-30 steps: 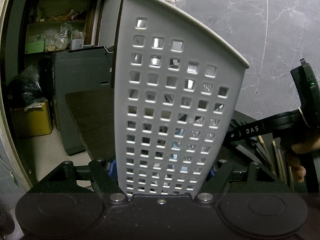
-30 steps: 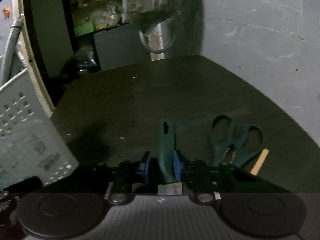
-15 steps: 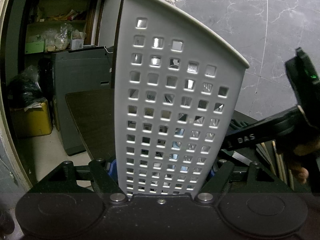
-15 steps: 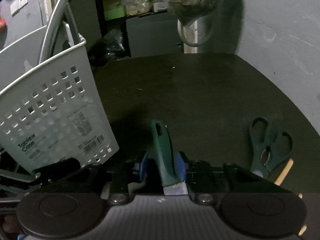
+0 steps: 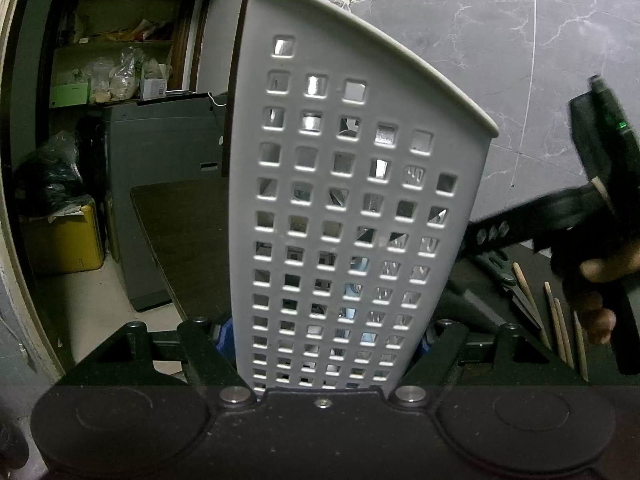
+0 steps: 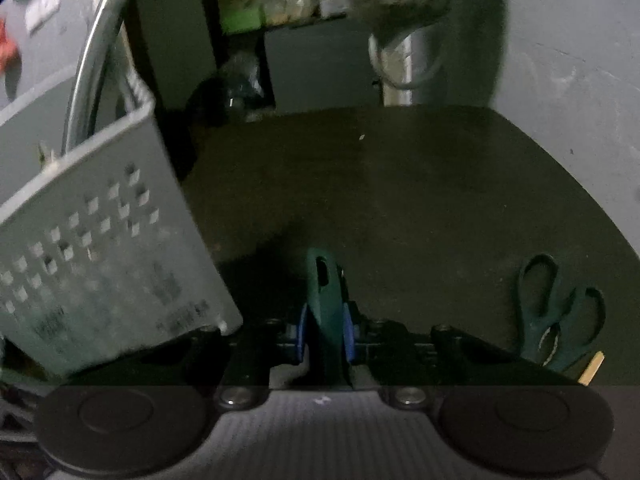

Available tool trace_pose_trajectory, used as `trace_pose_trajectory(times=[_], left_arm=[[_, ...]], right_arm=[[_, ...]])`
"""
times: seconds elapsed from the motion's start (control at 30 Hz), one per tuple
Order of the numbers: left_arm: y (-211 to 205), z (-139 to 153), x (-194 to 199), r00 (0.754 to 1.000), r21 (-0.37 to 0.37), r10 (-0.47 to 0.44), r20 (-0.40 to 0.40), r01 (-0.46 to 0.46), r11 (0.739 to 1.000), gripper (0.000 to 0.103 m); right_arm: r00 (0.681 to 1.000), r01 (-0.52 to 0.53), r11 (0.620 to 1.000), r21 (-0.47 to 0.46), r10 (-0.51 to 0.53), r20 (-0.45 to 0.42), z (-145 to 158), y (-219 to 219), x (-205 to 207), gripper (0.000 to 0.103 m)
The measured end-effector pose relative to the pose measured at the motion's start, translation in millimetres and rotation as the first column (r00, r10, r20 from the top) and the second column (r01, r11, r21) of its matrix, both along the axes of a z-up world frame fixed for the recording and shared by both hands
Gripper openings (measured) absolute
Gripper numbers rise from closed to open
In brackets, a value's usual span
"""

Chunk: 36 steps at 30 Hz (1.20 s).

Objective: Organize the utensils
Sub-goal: 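Close the right tool on the green handle of the knife, then lift the green-handled knife with the right tool over the caddy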

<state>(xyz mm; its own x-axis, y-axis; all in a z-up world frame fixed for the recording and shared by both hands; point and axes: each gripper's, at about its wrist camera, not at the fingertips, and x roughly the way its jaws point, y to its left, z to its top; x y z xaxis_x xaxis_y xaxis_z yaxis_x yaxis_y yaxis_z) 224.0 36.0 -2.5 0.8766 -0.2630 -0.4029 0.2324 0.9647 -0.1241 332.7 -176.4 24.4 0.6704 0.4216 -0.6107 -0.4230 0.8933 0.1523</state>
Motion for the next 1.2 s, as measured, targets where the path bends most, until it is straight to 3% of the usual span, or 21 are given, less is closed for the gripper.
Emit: trace_pose_trajectory(times=[0.27,0.53,0.87,1.2], left_arm=[[0.0,-0.2,-0.2,1.000,0.000,0.001,0.000,-0.001,1.000,0.078],[0.0,-0.3,-0.2,1.000,0.000,0.001,0.000,-0.001,1.000,0.078],[0.1,-0.4,-0.4,1.000,-0.001,0.001,0.000,-0.001,1.000,0.078],[0.3,-0.5,-0.2,1.000,-0.001,0.001,0.001,-0.001,1.000,0.078]], right_arm=[[0.977,0.010,0.986,0.165,-0.045,0.210,24.2,-19.2,-26.4,0.021],[0.892,-0.040,0.972,0.231,-0.070,0.446,34.7,-30.6,-65.0,0.021],[0.839,-0.064,0.966,0.250,-0.084,0.538,28.0,-35.4,-100.1,0.021],[0.809,-0.053,0.966,0.253,-0.106,0.578,19.2,-48.3,-136.4,0.021]])
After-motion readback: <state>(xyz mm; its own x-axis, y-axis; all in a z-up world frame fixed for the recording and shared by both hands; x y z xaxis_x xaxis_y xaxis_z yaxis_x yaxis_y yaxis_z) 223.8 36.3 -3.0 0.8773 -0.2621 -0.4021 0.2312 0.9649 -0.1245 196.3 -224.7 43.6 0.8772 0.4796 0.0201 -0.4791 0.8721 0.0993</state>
